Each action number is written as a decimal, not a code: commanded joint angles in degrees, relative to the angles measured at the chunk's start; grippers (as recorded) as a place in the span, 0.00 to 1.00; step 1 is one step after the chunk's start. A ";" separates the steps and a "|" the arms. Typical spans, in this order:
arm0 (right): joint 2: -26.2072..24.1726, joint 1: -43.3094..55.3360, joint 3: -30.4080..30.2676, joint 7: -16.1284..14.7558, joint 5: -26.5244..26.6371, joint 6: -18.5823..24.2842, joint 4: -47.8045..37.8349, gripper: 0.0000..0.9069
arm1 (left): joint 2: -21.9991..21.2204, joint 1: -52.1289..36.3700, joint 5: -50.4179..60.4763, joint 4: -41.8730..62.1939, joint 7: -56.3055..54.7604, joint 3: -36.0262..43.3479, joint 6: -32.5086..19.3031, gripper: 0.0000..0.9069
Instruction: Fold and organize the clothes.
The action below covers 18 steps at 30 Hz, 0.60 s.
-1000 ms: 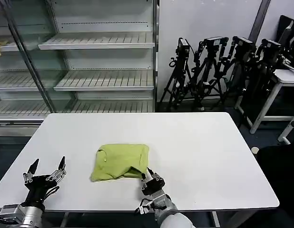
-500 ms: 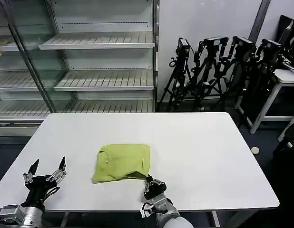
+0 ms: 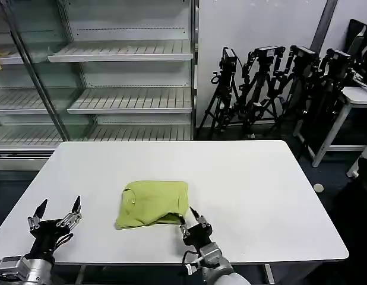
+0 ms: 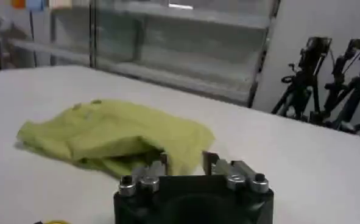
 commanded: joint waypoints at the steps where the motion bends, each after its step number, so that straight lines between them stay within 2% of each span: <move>1: 1.98 -12.24 16.76 -4.28 -1.88 8.05 9.06 1.00 | -0.09 0.01 -0.68 -0.57 -0.08 -0.31 0.00 1.00; 7: 2.51 -20.58 28.18 -5.32 -0.35 9.61 10.87 1.00 | 0.30 0.41 -1.38 -1.26 0.47 -0.26 0.09 1.00; 12: 2.71 -24.12 31.71 -5.66 0.09 10.49 12.39 1.00 | 0.34 0.04 -1.50 -1.26 0.54 0.32 0.14 1.00; 18: 3.96 -25.15 33.81 -4.54 0.79 10.45 12.62 1.00 | 0.20 0.05 -1.61 -1.59 0.80 0.81 0.23 1.00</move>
